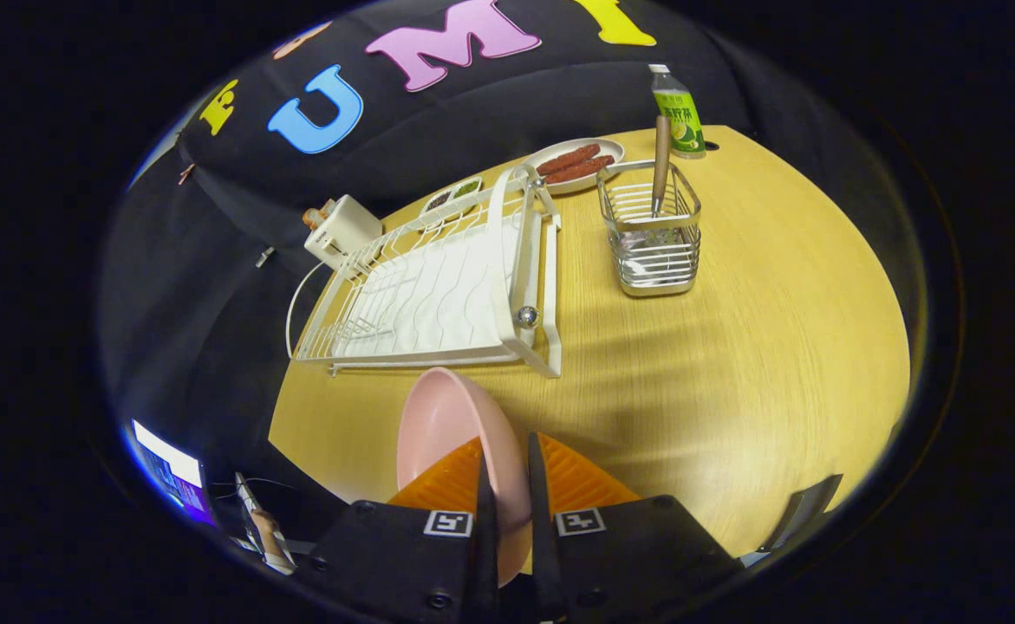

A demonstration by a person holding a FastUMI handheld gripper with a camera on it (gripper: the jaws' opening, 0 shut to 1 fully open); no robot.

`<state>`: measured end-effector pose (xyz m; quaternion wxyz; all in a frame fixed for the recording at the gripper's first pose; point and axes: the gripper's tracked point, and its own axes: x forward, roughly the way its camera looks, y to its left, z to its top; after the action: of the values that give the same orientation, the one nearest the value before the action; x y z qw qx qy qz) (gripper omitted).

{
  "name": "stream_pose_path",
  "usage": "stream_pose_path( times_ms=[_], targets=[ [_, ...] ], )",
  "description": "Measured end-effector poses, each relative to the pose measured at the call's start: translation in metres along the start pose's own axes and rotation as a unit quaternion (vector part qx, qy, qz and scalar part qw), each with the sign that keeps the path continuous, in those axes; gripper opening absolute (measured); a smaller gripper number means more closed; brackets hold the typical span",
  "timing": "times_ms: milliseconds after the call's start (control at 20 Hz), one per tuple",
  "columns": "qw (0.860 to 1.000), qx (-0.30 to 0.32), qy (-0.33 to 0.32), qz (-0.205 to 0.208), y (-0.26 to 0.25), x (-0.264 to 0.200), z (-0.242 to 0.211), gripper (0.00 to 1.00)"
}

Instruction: Take the plate from the dish rack, then take the spoon from the basket and place it into the plate.

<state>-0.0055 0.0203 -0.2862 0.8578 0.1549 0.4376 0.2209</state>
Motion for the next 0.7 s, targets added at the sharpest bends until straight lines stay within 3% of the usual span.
stream_pose_path(
  times_ms=[150,300,500,600,650,700],
  targets=[
    [0.999,0.026,0.007,0.024,-0.003,0.014,-0.004,0.21],
    [1.000,0.016,0.006,0.009,-0.022,0.020,0.000,0.21],
    [1.000,0.003,-0.022,0.017,-0.029,0.010,0.015,0.45],
    [0.999,-0.027,-0.046,0.005,-0.039,-0.004,0.027,0.91],
    [0.997,-0.046,-0.063,-0.011,-0.048,-0.013,0.032,0.99],
    [0.994,-0.064,-0.081,-0.024,-0.055,-0.022,0.042,0.98]
  ],
)
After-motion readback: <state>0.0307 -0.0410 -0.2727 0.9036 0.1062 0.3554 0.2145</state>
